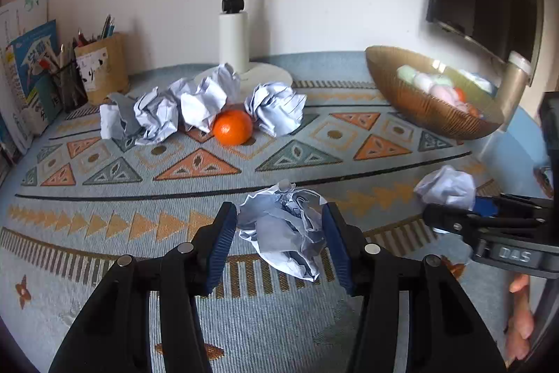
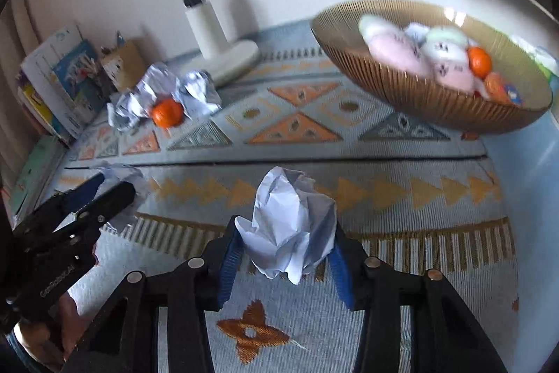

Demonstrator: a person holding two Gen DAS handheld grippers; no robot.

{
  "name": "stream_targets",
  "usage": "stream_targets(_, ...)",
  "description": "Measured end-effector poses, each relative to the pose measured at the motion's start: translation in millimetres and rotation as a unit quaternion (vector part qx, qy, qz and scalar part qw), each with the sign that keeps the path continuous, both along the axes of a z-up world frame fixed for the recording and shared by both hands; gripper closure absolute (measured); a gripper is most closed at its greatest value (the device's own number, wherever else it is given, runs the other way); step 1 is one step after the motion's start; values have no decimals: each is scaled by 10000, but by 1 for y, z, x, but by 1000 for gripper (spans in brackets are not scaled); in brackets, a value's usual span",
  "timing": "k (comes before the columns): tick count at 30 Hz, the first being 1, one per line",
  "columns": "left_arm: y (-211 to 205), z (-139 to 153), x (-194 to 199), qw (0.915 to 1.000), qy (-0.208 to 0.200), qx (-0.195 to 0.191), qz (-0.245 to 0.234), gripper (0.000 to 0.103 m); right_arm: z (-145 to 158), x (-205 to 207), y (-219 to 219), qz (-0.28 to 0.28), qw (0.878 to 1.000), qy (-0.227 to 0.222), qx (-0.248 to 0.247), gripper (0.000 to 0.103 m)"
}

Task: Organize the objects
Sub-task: 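Grasp a paper ball with the right tool while the left tool grasps another, then carry both paper balls over the amber bowl and open both tools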

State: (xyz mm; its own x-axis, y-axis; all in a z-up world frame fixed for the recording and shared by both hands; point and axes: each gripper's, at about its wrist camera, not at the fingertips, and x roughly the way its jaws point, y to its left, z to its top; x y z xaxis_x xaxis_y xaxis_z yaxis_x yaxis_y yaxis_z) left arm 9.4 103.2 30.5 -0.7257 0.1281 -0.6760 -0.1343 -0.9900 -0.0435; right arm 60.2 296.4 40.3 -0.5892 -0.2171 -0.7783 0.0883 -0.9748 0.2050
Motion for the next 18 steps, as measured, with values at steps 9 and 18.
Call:
stream_targets(9,-13,-5,-2,9994,-139,312,115,53,7,1,1,-103,9997,-146,-154,28)
stream_targets(18,-8,-2,1,9998,-54,142,102,55,11,13,-4,-132,9997,70,206,62)
